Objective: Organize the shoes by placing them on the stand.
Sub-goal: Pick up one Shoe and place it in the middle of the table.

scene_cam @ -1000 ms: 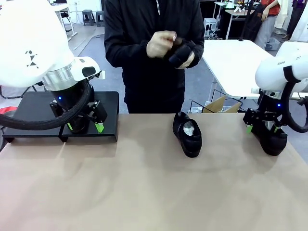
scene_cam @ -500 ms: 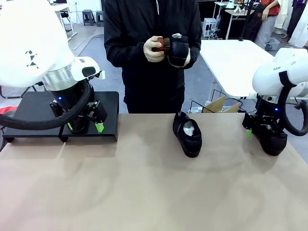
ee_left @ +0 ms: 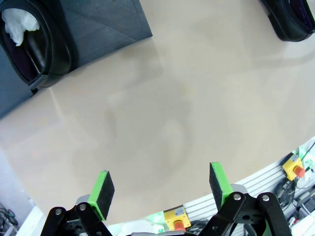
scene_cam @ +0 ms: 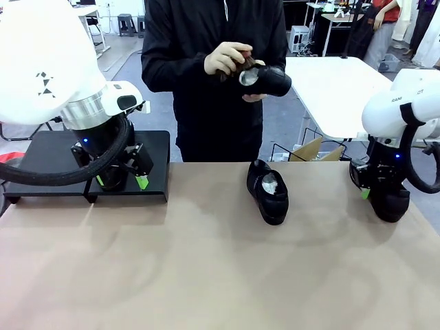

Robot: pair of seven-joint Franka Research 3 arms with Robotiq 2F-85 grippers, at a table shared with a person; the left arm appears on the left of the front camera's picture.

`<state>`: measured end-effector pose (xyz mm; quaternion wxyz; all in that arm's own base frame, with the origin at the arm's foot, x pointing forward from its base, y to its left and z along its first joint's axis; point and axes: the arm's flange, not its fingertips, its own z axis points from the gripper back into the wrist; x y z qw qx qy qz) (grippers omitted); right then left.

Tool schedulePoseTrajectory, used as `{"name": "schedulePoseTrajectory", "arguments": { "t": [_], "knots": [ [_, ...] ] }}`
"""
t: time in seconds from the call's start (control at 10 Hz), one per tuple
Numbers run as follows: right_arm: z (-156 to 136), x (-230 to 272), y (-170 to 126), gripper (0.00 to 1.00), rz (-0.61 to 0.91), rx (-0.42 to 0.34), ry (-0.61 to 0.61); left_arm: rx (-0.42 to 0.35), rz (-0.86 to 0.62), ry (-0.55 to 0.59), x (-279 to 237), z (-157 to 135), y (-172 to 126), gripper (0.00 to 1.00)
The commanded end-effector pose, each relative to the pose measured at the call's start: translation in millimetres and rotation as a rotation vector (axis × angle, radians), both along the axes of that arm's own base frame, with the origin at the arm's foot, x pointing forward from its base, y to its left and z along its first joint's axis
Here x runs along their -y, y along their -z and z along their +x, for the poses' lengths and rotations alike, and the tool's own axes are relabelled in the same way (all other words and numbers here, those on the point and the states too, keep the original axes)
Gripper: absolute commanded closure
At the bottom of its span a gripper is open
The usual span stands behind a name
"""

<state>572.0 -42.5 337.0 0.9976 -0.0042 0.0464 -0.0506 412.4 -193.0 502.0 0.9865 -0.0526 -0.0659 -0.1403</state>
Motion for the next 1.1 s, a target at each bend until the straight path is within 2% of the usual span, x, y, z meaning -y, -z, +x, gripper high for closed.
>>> {"name": "schedulePoseTrajectory", "arguments": {
  "t": [0.0,0.5,0.6,0.7,0.9,1.0],
  "knots": [
    [0,7,4,1.0,-0.014,0.018,-0.008,-0.002,-0.019,0.01,-2,1,-2,0.0],
    [-3,12,-1,1.0,-0.019,0.036,0.014,-0.002,-0.019,0.01,-2,1,-2,0.0],
    [-7,11,-7,1.0,-0.006,0.026,0.06,-0.002,-0.019,0.01,-2,1,-2,0.0],
    [-20,4,-24,1.0,0.003,0.047,0.127,-0.002,-0.019,0.01,-2,1,-2,0.0],
    [-76,-25,-81,1.0,0.076,0.177,0.242,-0.002,-0.019,0.01,-2,1,-2,0.0],
    [-104,-40,-100,1.0,0.102,0.184,0.265,-0.002,-0.019,0.01,-2,1,-2,0.0]
  ]
}}
